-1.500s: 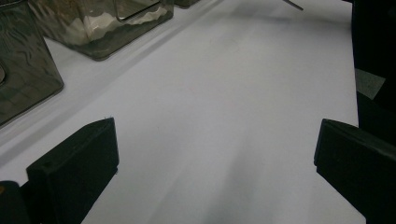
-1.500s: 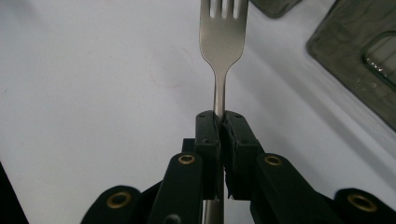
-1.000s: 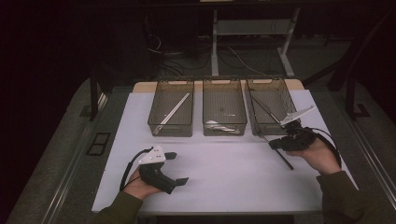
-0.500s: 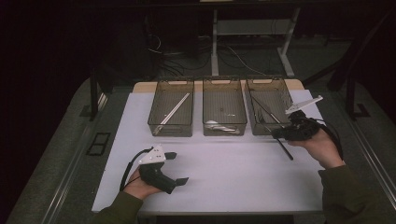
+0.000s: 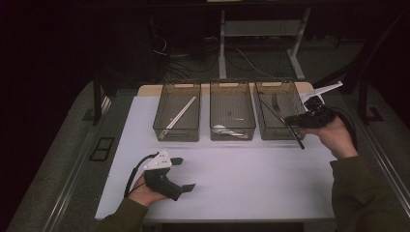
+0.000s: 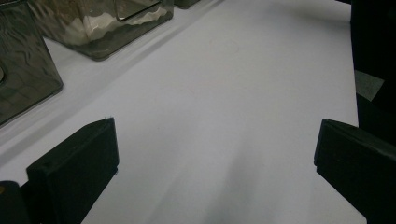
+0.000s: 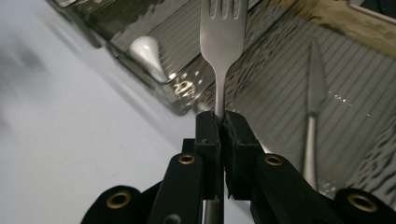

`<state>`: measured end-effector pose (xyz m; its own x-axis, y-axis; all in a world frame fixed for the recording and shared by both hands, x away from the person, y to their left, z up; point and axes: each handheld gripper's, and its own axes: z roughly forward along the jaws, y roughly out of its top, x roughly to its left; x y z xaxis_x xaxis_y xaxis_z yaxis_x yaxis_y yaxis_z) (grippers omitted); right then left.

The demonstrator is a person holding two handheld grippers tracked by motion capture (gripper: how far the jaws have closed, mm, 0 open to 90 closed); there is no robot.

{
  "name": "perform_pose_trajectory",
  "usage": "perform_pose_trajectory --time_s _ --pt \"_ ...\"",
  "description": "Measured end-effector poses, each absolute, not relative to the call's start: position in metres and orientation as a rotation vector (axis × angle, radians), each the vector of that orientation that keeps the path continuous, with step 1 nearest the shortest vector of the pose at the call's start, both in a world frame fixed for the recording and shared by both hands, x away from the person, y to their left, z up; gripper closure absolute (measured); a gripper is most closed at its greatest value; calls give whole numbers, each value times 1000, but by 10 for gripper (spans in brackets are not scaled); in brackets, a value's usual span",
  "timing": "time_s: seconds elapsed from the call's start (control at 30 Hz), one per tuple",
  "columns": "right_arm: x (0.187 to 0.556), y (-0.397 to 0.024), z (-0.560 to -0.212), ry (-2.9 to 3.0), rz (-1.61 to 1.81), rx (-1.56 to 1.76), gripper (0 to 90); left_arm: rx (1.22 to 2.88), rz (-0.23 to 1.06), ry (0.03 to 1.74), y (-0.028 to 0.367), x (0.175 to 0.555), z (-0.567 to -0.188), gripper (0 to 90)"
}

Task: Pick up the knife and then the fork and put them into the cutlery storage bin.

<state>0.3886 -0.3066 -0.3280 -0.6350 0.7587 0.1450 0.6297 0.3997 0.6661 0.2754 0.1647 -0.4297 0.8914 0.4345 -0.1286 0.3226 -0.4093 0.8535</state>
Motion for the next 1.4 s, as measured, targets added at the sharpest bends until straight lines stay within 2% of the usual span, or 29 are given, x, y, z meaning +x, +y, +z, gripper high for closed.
perform_pose_trajectory --time_s 0.77,1.07,1.4 --pt "445 -311 -311 2326 1053 1300 848 2032 132 547 164 275 -430 0" --pt "462 -309 -321 2279 1042 1343 848 2036 132 542 164 275 -430 0" --pt "471 -308 -348 2286 999 1368 847 2035 128 542 164 275 -430 0"
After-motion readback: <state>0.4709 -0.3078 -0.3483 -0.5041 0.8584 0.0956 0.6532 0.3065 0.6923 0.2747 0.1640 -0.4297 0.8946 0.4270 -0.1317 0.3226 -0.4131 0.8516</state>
